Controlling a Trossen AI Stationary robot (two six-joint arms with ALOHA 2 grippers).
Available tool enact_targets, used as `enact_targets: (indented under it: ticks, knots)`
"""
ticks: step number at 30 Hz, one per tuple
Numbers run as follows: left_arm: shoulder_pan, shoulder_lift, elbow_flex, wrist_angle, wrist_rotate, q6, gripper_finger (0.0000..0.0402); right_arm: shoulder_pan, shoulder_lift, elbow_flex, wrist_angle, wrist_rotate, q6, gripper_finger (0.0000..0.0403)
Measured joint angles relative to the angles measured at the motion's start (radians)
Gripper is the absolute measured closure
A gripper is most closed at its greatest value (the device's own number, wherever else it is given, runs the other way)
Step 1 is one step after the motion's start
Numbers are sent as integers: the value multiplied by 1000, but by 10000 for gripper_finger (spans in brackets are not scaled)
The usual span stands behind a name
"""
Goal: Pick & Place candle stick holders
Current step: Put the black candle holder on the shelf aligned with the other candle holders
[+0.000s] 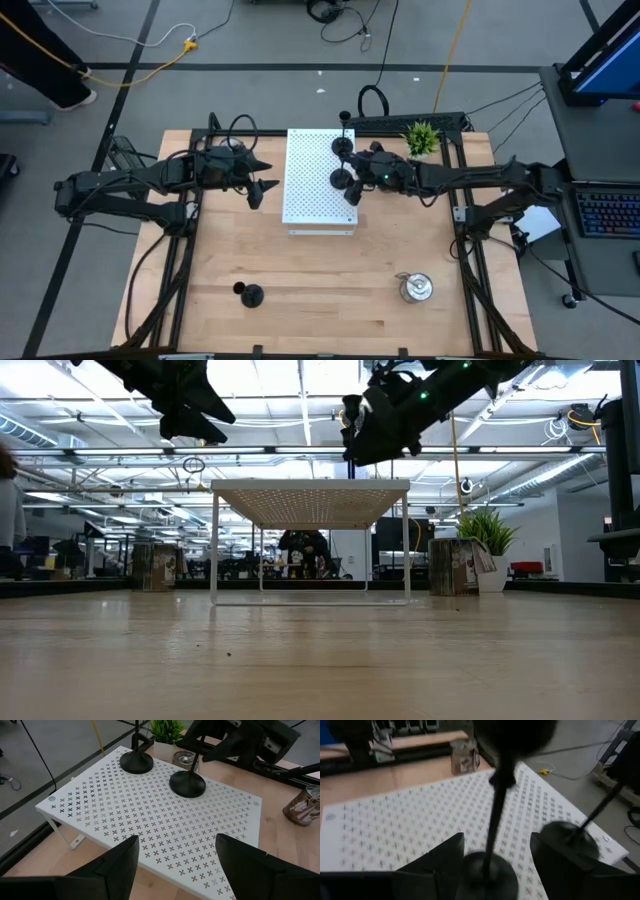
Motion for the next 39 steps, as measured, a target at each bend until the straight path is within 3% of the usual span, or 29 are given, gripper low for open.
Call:
enact_targets:
  ticks: [11, 29, 34, 39]
  knots:
    - [-3, 0, 0, 0, 2, -3, 131, 7, -86, -1, -83, -1, -6, 180]
    - [-3, 0, 0, 38, 1, -36, 131, 71, -224, -1, -409, -1, 52, 199]
    - [-6, 0, 0, 61, 1, -122, 131, 71, -297, -1, -497, 0, 84, 234]
    - [-7, 0, 0, 89, 2, -219, 131, 71, -369, -1, -558, 1, 84, 310]
